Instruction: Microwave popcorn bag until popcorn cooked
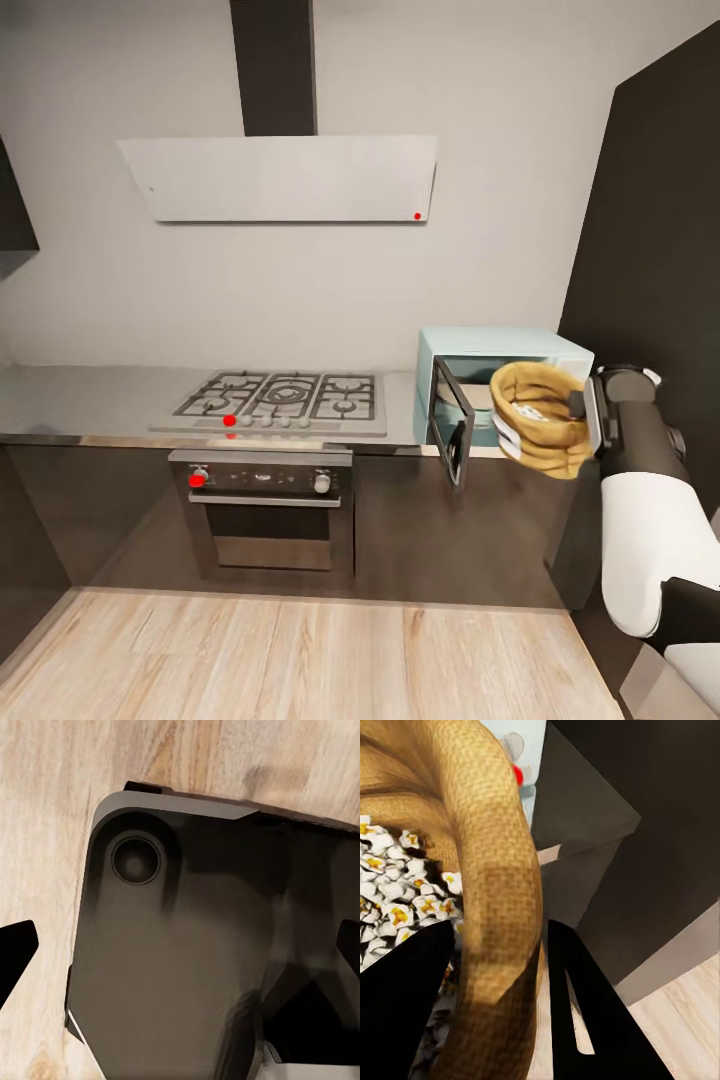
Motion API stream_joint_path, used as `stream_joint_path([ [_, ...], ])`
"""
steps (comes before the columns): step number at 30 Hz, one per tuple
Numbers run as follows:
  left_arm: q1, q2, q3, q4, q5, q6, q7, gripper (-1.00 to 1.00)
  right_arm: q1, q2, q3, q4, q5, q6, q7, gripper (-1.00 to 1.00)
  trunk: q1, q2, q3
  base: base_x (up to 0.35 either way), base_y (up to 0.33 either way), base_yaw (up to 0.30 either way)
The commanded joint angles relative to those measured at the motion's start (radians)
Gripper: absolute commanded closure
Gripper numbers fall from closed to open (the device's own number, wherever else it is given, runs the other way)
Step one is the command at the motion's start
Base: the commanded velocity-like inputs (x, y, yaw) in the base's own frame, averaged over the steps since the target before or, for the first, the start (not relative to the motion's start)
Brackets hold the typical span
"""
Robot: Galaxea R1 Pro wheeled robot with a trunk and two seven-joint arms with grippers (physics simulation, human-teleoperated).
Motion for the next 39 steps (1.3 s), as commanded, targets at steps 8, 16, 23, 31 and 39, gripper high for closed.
stream_joint_path([
  [8, 0.000, 0.000, 0.001, -0.001, 0.006, -0.001, 0.000, -1.00, -0.001, -0.004, -0.002, 0.066, -0.001, 0.004, 0.002, 1.00, 0.000, -0.001, -0.001, 0.000, 0.000, 0.000],
  [16, 0.000, 0.000, 0.000, 0.000, 0.004, -0.001, 0.000, -1.00, -0.001, -0.004, -0.001, 0.069, 0.001, 0.004, 0.002, 1.00, 0.000, -0.001, -0.001, 0.030, 0.000, 0.000],
  [23, 0.000, 0.000, 0.000, 0.000, 0.005, -0.001, 0.000, -1.00, -0.001, -0.004, -0.001, 0.069, 0.003, 0.004, 0.002, 1.00, 0.000, -0.001, -0.001, 0.092, 0.000, 0.000],
  [31, 0.000, 0.000, 0.001, -0.002, 0.006, -0.001, 0.000, -1.00, -0.001, -0.004, -0.002, 0.069, 0.002, 0.004, 0.007, 1.00, 0.000, -0.001, -0.001, 0.012, 0.000, 0.000],
  [39, 0.000, 0.000, 0.001, -0.001, 0.006, -0.001, 0.000, -1.00, -0.001, -0.004, -0.001, 0.069, 0.003, 0.004, 0.007, 1.00, 0.000, -0.001, -0.001, 0.251, 0.000, 0.000],
])
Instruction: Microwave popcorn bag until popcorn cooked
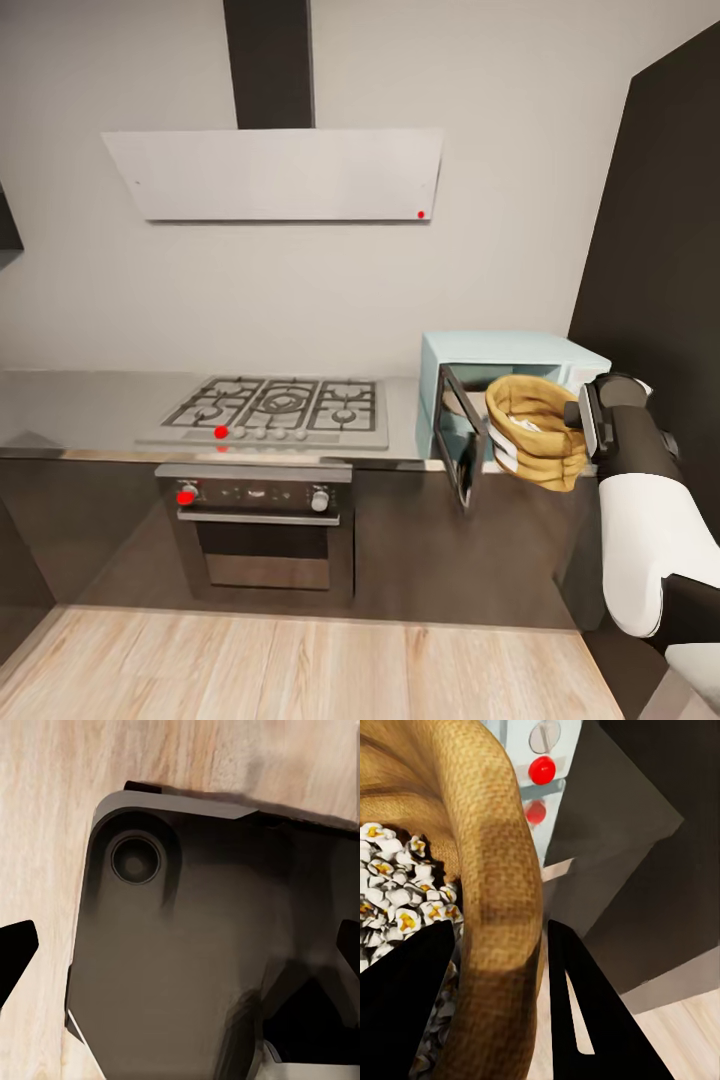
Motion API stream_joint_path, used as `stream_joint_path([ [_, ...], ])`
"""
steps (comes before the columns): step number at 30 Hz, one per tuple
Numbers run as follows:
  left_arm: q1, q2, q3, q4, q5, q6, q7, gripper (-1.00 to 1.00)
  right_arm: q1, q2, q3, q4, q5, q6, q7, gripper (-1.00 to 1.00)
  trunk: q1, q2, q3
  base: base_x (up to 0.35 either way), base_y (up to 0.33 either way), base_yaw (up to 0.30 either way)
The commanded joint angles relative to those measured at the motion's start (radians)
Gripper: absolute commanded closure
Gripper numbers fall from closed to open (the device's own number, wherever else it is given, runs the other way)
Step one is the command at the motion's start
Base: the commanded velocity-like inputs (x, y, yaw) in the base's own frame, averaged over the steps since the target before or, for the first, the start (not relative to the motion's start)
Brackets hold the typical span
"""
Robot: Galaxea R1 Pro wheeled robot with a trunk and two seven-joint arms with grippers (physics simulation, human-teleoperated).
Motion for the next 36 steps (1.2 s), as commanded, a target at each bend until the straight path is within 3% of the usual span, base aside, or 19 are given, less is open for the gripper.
stream_joint_path([
  [1, 0.000, 0.000, 0.001, -0.001, 0.006, -0.001, 0.000, -1.00, -0.001, 0.000, 0.001, 0.000, -0.003, 0.003, -0.006, 1.00, 0.001, -0.001, -0.001, 0.248, 0.000, 0.000],
  [36, 0.000, 0.000, 0.001, 0.000, 0.006, -0.001, 0.000, -1.00, -0.001, -0.002, 0.002, 0.000, -0.005, 0.003, -0.006, 1.00, 0.001, -0.001, -0.001, 0.206, 0.000, 0.000],
])
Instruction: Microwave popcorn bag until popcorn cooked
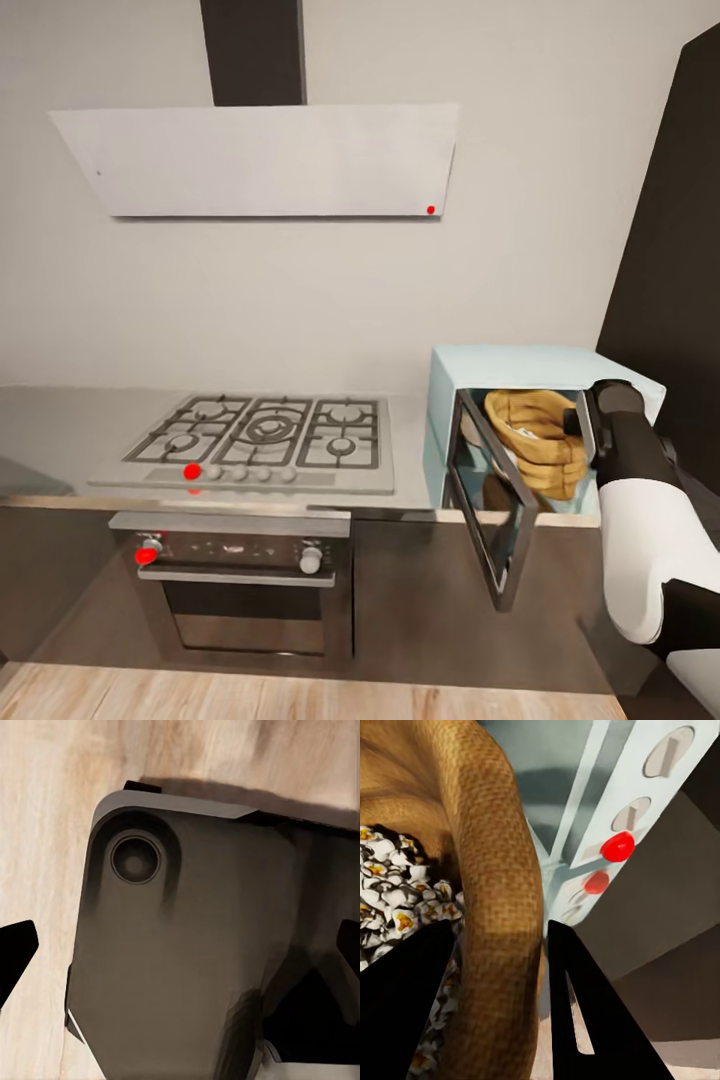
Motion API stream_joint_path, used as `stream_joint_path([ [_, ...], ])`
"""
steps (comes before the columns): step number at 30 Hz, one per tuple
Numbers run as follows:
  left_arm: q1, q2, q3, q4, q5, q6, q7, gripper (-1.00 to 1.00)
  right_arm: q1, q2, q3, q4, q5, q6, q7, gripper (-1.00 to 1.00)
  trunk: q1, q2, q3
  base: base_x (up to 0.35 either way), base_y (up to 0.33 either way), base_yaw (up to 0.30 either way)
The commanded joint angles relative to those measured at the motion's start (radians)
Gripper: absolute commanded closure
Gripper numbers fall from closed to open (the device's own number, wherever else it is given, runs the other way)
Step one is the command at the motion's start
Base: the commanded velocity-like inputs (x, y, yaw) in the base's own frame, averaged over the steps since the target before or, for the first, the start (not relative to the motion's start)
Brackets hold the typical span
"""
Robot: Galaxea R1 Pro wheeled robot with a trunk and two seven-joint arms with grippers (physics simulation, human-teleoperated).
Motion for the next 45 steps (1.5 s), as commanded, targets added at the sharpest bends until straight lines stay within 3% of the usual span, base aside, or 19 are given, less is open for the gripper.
stream_joint_path([
  [1, 0.000, 0.000, 0.001, -0.001, 0.006, -0.002, 0.000, -1.00, -0.018, 0.000, 0.003, -0.014, 0.001, 0.003, -0.004, 1.00, 0.001, 0.000, -0.001, 0.187, 0.000, 0.000],
  [18, 0.000, 0.000, 0.001, -0.001, 0.006, -0.002, 0.000, -1.00, -0.018, 0.001, 0.003, -0.011, 0.000, 0.003, -0.004, 1.00, 0.001, 0.000, -0.001, 0.183, 0.000, 0.000],
  [45, 0.000, 0.000, 0.001, -0.002, 0.006, -0.002, 0.000, -1.00, -0.018, 0.001, 0.003, -0.004, 0.000, 0.003, -0.004, 1.00, 0.001, 0.000, -0.001, 0.055, 0.000, 0.000],
])
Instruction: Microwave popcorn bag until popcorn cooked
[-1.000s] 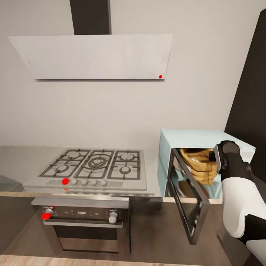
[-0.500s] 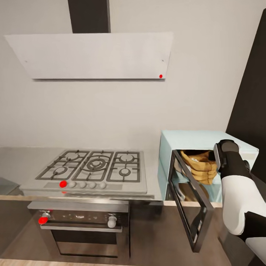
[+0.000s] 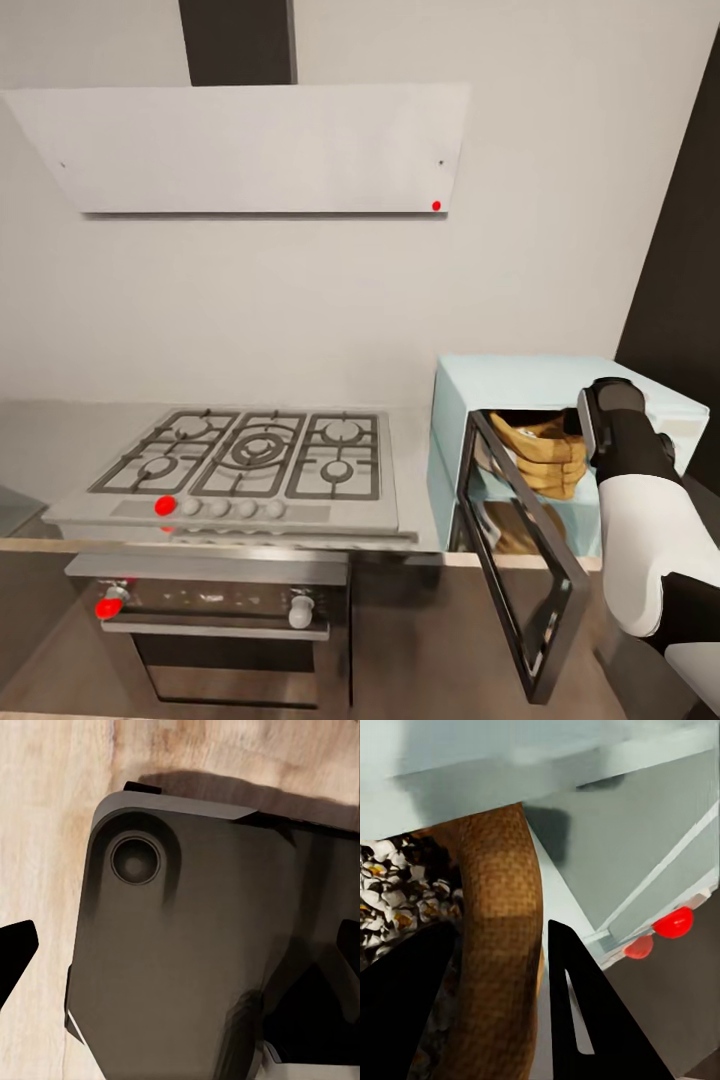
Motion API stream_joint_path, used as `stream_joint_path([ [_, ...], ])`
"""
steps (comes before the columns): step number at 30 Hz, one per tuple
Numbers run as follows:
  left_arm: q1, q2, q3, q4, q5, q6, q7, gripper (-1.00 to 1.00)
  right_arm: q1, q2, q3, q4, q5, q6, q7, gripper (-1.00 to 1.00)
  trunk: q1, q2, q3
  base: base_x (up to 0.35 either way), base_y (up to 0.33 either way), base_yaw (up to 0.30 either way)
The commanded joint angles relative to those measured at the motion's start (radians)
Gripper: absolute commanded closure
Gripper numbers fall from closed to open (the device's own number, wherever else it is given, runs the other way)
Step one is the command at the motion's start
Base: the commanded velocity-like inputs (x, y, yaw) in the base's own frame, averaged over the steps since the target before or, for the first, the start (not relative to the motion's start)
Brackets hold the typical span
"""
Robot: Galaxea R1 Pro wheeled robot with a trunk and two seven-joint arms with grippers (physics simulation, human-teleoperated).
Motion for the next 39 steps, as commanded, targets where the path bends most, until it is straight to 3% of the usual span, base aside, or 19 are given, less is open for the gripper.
stream_joint_path([
  [1, 0.000, 0.000, 0.001, -0.001, 0.006, -0.002, 0.000, -1.00, -0.001, 0.000, 0.015, -0.026, -0.012, 0.003, -0.004, 1.00, 0.001, 0.000, -0.001, 0.149, 0.000, 0.000],
  [18, 0.000, 0.000, 0.001, -0.001, 0.006, -0.002, 0.000, -1.00, -0.001, 0.000, 0.015, -0.026, -0.008, 0.003, -0.004, 1.00, 0.001, 0.000, -0.001, 0.013, 0.000, 0.000],
  [19, 0.000, 0.001, 0.001, -0.001, 0.006, -0.002, 0.001, -1.00, -0.001, 0.000, 0.015, -0.026, -0.008, 0.003, -0.004, -1.00, 0.001, 0.000, -0.001, 0.000, 0.000, 0.000],
  [36, 0.000, 0.000, 0.001, 0.001, 0.006, -0.002, 0.000, -1.00, -0.001, -0.001, 0.016, -0.042, -0.009, 0.003, -0.001, -1.00, 0.001, 0.000, -0.001, 0.000, 0.000, 0.000],
  [39, 0.000, 0.000, 0.000, 0.001, 0.006, -0.002, 0.000, -1.00, -0.001, -0.001, 0.018, -0.088, -0.009, 0.003, 0.000, -1.00, 0.001, 0.000, -0.001, -0.091, 0.000, 0.000],
])
